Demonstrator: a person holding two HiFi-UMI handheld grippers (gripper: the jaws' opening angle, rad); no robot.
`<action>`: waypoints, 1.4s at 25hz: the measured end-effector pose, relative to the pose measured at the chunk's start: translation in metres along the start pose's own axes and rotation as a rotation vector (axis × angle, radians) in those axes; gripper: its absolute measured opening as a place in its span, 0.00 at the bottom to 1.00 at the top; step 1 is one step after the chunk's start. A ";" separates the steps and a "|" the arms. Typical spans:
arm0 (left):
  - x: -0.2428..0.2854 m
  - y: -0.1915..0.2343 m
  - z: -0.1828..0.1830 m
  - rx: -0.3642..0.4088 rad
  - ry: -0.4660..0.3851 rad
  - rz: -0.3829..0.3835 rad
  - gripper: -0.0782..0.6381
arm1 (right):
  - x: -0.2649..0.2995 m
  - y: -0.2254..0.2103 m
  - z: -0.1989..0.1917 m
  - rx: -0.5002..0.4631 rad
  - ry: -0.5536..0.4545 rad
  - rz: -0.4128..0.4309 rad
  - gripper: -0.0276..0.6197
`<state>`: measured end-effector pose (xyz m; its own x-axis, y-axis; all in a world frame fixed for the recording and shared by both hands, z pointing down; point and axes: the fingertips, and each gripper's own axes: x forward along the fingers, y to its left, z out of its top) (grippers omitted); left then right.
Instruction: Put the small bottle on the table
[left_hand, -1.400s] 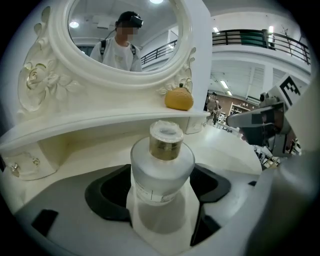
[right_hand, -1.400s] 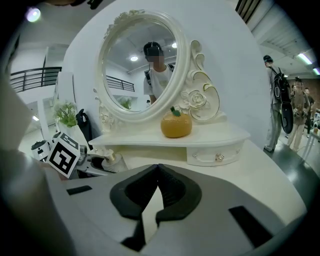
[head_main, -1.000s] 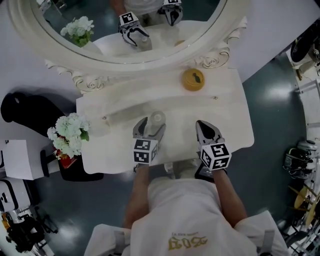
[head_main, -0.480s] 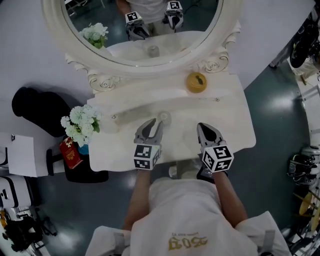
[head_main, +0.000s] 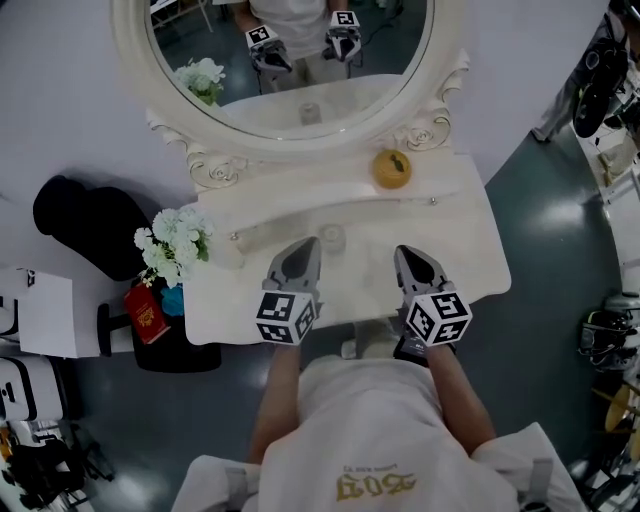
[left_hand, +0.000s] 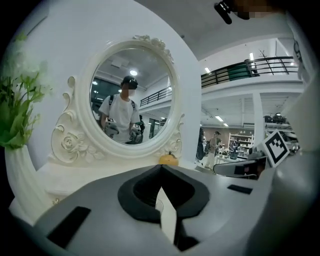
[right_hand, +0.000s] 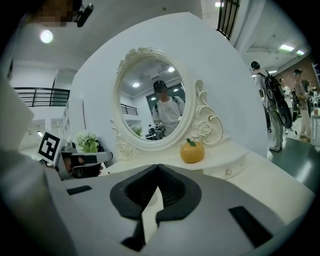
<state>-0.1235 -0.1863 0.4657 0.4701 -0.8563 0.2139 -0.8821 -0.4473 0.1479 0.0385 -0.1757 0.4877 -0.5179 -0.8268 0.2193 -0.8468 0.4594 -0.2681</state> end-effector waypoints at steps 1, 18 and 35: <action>-0.001 0.000 0.001 0.002 -0.001 0.001 0.13 | 0.000 0.001 0.000 -0.012 0.005 -0.002 0.06; 0.004 0.004 -0.011 -0.017 0.028 0.003 0.13 | 0.002 -0.002 -0.008 -0.090 0.058 -0.023 0.06; 0.004 0.009 -0.020 -0.038 0.046 0.004 0.13 | 0.004 -0.002 -0.014 -0.082 0.073 -0.020 0.06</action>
<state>-0.1287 -0.1888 0.4868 0.4687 -0.8446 0.2590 -0.8823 -0.4333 0.1836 0.0360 -0.1755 0.5019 -0.5056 -0.8119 0.2921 -0.8627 0.4703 -0.1860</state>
